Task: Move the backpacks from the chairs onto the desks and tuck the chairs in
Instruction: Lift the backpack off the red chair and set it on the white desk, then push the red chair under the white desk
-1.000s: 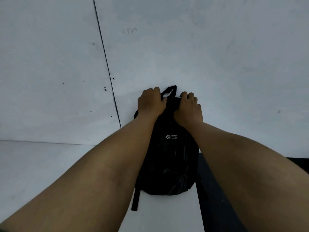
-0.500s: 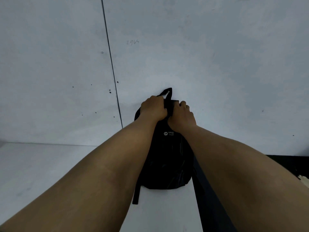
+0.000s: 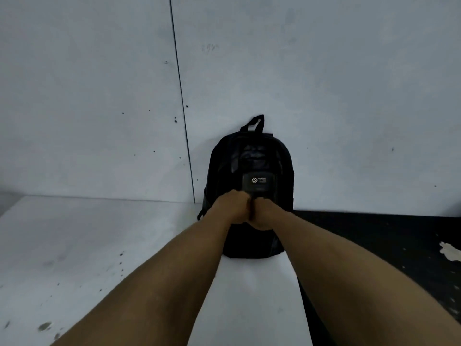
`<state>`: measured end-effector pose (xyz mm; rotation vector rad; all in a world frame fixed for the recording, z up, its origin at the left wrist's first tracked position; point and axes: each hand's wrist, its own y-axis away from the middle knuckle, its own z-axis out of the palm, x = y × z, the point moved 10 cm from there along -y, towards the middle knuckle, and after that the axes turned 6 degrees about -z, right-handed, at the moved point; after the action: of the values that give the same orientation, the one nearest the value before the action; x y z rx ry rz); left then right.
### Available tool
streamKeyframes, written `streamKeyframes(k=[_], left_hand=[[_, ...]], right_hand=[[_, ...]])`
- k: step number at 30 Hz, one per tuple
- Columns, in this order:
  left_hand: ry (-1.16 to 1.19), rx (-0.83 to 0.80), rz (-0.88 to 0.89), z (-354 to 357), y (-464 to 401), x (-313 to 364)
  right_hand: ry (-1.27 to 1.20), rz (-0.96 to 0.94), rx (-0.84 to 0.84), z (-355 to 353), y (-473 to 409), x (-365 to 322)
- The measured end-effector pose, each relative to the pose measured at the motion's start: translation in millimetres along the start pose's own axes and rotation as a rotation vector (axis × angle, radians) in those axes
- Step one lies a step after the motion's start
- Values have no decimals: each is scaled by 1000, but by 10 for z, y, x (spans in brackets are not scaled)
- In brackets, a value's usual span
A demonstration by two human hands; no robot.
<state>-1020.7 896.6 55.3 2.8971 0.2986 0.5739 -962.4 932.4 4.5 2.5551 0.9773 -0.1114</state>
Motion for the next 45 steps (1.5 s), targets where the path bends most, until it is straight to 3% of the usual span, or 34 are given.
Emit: streamKeyframes(k=[4, 9, 12, 21, 30, 39, 45], left_hand=[[23, -204, -52, 1030, 553, -453], [-192, -644, -184, 2303, 1651, -1159], [-160, -742, -276, 2688, 2123, -1540], [15, -641, -429, 2918, 2889, -1983], [305, -496, -618, 3207, 3889, -1833], [289, -592, -697, 3679, 5290, -1891], [320, -580, -740, 3765, 5798, -2095]], right_hand=[[-89, 86, -126, 1133, 382, -83], [-153, 178, -472, 2696, 1177, -271], [-215, 196, -580, 3243, 1565, -449], [-327, 176, -584, 3737, 2232, -843], [-380, 178, -409, 3752, 2950, -766], [-261, 152, -637, 4569, 4102, -1022], [-277, 126, -550, 4486, 4110, -1391]])
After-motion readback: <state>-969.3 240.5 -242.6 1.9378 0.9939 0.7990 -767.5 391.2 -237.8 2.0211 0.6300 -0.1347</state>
